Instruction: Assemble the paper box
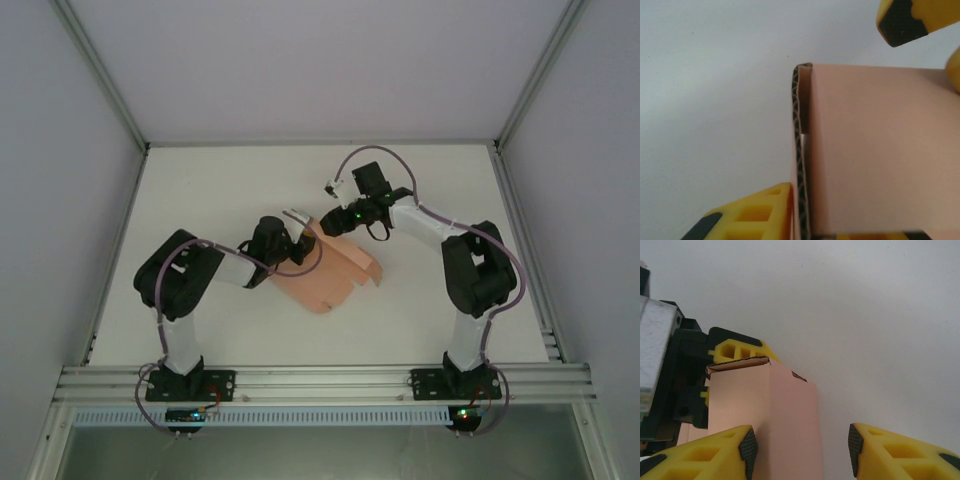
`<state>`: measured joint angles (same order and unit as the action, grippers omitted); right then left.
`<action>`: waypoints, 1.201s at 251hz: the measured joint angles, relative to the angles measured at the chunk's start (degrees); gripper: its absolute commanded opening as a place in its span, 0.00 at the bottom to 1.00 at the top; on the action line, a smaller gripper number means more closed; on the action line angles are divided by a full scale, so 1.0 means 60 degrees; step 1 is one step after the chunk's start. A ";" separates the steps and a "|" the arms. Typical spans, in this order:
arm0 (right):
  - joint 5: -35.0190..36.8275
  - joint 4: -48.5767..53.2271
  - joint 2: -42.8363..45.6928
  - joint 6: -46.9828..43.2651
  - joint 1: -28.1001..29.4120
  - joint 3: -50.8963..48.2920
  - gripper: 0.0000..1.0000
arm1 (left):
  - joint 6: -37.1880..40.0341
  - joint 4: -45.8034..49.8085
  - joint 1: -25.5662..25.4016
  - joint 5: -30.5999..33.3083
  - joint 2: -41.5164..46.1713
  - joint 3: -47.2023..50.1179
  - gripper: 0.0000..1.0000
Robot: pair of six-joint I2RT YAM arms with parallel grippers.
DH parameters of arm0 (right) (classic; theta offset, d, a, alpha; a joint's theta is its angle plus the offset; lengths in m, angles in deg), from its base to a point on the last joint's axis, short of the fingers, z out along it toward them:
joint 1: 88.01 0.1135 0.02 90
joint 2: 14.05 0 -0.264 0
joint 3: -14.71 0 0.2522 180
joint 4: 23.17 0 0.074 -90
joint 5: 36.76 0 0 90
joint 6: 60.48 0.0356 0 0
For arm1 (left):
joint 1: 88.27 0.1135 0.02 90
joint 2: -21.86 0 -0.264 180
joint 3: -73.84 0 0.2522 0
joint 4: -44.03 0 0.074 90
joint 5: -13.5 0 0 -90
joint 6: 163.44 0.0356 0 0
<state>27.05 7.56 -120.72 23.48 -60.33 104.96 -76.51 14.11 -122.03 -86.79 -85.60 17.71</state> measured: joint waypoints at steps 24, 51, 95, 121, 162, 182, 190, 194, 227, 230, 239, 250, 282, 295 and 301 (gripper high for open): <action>-0.0091 -0.0055 -0.0040 -0.0004 0.0000 0.0000 0.54 | -0.0171 -0.0069 0.0000 0.0000 -0.0182 -0.0182 0.30; -0.0138 -0.0127 -0.0066 -0.0058 -0.0011 0.0000 0.54 | -0.0273 -0.0266 0.0004 -0.0040 -0.0372 -0.0324 0.18; -0.0095 -0.0324 -0.0080 -0.0036 -0.0073 0.0007 0.67 | -0.0251 -0.0466 0.0058 0.0280 -0.0452 -0.0328 0.00; 0.0280 -0.0590 0.0219 0.0226 -0.0131 -0.0375 0.87 | -0.0266 -0.0444 0.0011 0.0492 -0.0452 -0.0331 0.00; 0.0984 -0.0645 0.2539 0.0823 -0.0339 -0.2510 0.93 | -0.0823 0.0142 0.0084 0.0798 -0.0127 -0.0335 0.00; 0.1122 -0.0616 0.4222 0.1162 -0.0608 -0.3566 0.93 | -0.1359 0.0925 0.0331 0.0845 0.0324 -0.0357 0.00; 0.1166 -0.0627 0.4914 0.1279 -0.0721 -0.3923 0.92 | -0.1563 0.1253 0.0419 0.0831 0.0503 -0.0401 0.00; 0.1166 -0.0637 0.5268 0.1344 -0.0776 -0.4095 0.92 | -0.1647 0.1373 0.0466 0.0823 0.0576 -0.0430 0.00; 0.1231 -0.1042 0.7147 0.1690 -0.0776 -0.4962 0.88 | -0.2273 0.2306 0.0670 0.0448 0.1075 -0.0769 0.00; 0.1231 -0.1049 0.7216 0.1690 -0.0754 -0.4980 0.87 | -0.2310 0.2361 0.0670 0.0386 0.1107 -0.0783 0.00; 0.1239 -0.1067 0.7344 0.1701 -0.0685 -0.5013 0.81 | -0.2433 0.2484 0.0670 0.0211 0.1220 -0.0801 0.00; 0.1271 -0.1096 0.7348 0.1763 -0.0601 -0.5013 0.77 | -0.2583 0.2674 0.0663 0.0029 0.1359 -0.0805 0.00; 0.1457 -0.0951 0.6881 0.1577 -0.0379 -0.4987 0.48 | -0.2951 0.3144 0.0663 -0.0313 0.1716 -0.0805 0.00; 0.1599 -0.0812 0.6634 0.1494 -0.0291 -0.4925 0.33 | -0.3056 0.3224 0.0663 -0.0390 0.1792 -0.0805 0.00; 0.1723 -0.0761 0.6539 0.1534 -0.0244 -0.4889 0.27 | -0.3104 0.3257 0.0663 -0.0404 0.1825 -0.0805 0.00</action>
<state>37.39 2.99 -81.49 32.68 -61.80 75.63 -95.13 33.65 -118.06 -89.21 -74.65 12.88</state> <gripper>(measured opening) 0.418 0.085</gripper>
